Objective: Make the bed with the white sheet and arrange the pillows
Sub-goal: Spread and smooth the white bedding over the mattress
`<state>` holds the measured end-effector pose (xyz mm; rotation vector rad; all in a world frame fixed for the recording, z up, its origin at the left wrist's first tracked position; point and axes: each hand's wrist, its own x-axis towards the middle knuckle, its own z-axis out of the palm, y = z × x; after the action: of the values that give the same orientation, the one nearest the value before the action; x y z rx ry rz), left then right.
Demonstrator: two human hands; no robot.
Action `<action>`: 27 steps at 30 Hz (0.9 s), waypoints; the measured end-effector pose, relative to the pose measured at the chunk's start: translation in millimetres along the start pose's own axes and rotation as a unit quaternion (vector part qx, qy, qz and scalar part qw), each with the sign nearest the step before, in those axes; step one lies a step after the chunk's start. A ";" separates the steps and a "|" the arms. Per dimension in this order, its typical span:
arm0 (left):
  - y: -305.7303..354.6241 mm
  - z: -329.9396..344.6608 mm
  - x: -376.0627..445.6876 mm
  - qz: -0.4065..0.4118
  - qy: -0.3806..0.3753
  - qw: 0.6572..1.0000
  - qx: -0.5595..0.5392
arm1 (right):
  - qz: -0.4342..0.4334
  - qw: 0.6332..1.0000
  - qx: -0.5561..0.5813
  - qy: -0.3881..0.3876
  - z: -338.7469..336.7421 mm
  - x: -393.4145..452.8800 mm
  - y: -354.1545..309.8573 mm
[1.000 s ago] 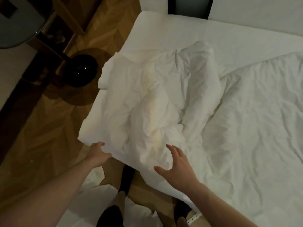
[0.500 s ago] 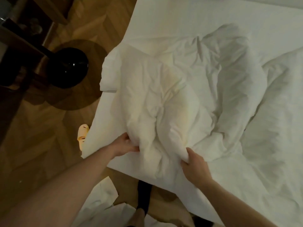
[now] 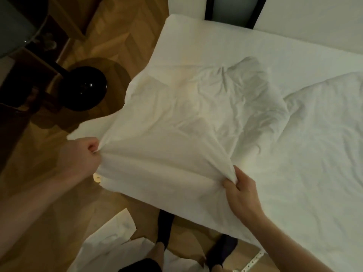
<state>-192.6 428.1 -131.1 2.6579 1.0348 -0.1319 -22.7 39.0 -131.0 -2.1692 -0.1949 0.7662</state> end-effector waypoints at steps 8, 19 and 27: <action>-41.6 21.0 -75.3 -0.012 -0.369 0.872 0.321 | 0.025 0.926 -0.266 -0.267 41.2 -20.1 58.1; 132.2 95.5 -4.7 0.024 -0.306 0.947 0.095 | 0.091 0.961 -0.227 -0.129 -41.9 46.9 102.9; 207.7 191.2 156.3 0.040 -0.207 0.977 0.041 | 0.092 0.974 -0.203 0.043 -35.5 213.8 124.1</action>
<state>66.2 327.1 -295.1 2.5765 0.7971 -0.6902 155.9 14.9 -303.9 -2.6318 -0.1127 0.7856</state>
